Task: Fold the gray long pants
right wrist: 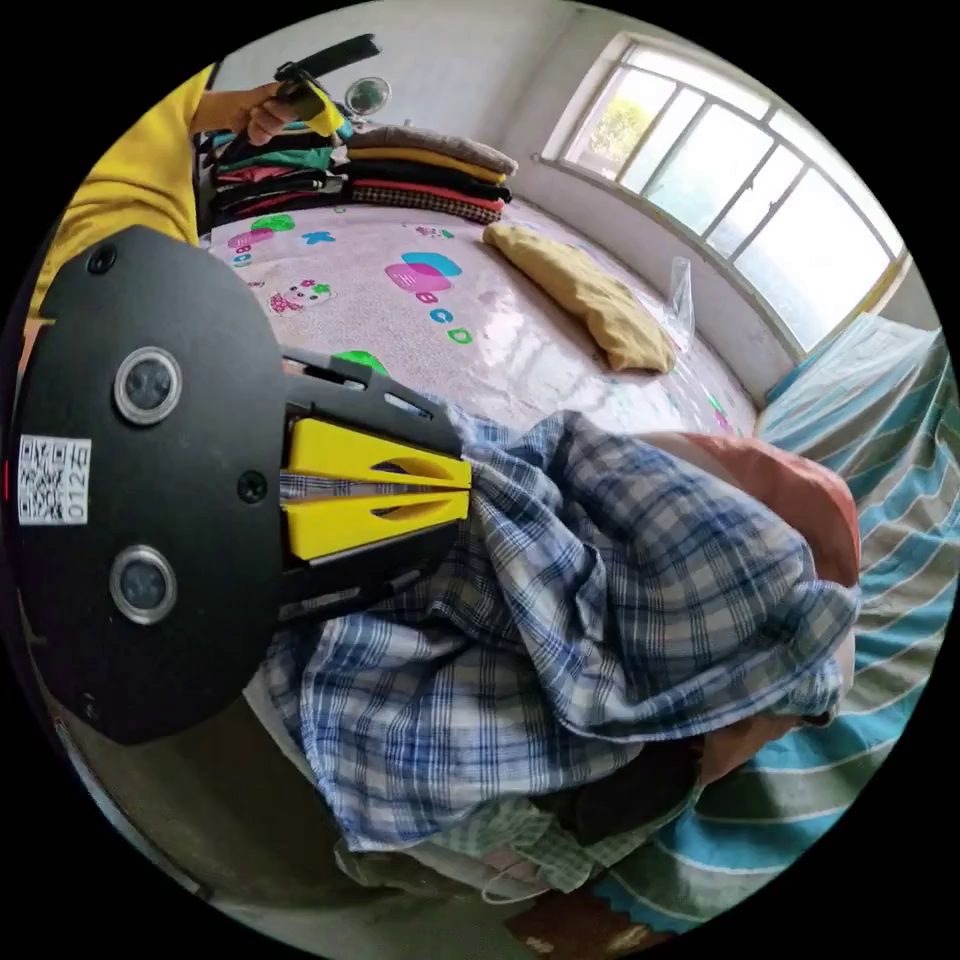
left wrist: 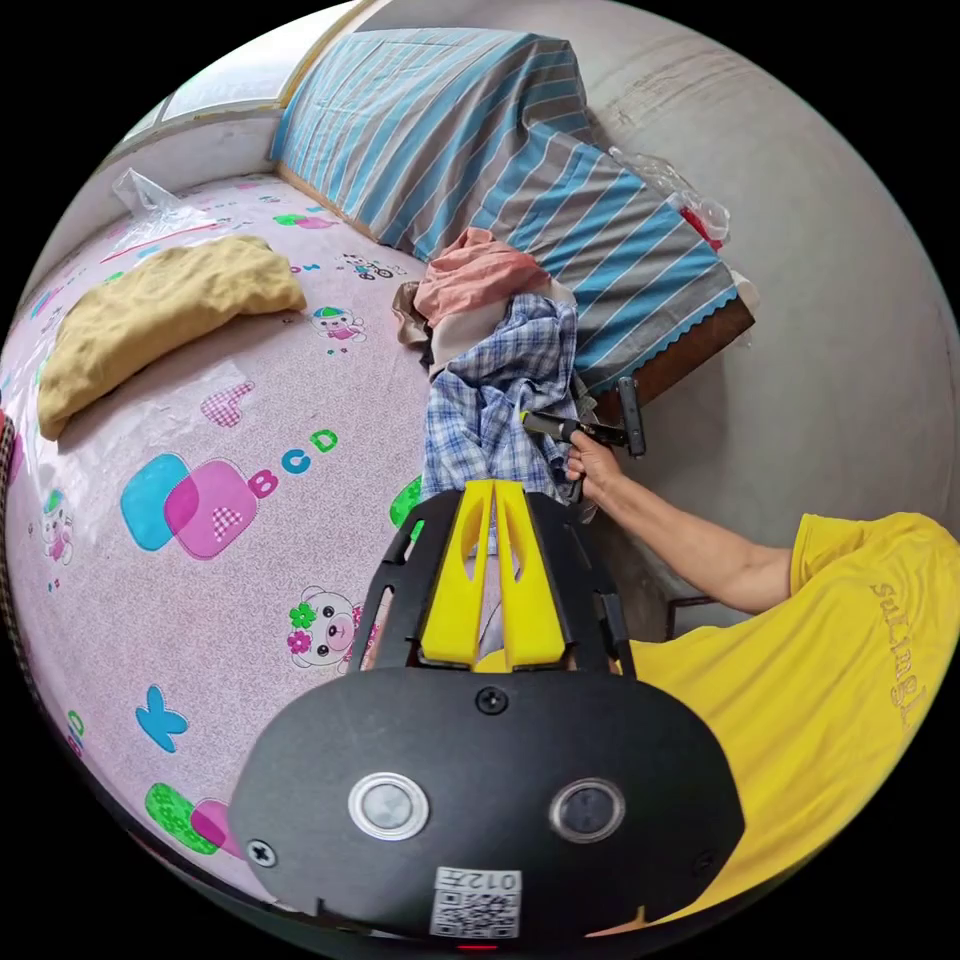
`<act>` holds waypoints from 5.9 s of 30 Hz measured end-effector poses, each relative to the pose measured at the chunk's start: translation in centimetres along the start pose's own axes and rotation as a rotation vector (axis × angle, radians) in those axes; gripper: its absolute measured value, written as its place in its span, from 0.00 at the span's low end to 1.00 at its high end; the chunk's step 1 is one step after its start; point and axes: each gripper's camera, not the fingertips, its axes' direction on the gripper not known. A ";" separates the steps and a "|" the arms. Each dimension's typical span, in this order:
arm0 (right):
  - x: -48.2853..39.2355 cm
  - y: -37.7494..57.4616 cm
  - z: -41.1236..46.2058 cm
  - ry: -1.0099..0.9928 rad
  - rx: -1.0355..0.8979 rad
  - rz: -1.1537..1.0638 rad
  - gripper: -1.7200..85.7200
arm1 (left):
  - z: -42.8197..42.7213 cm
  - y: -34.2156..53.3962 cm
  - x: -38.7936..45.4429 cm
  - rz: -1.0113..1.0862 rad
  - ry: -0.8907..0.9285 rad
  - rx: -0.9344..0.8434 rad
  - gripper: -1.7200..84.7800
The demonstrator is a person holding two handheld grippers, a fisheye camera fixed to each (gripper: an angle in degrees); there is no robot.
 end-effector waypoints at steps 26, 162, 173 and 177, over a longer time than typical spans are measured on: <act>-21.0 -4.1 -22.9 -0.333 -0.284 -0.937 0.08 | 11.9 -7.9 -20.1 -0.327 -0.188 -0.144 0.02; -68.5 14.9 -1.1 -0.628 -0.138 -1.073 0.03 | -50.6 -4.5 19.1 -0.052 -0.492 0.443 0.02; -65.9 7.8 -14.4 -0.608 0.404 -0.954 0.03 | -49.9 -6.0 34.5 0.053 -0.225 0.741 0.03; -65.1 3.8 -17.0 -0.591 0.487 -0.793 0.03 | -47.4 -6.0 39.4 0.142 -0.189 0.699 0.02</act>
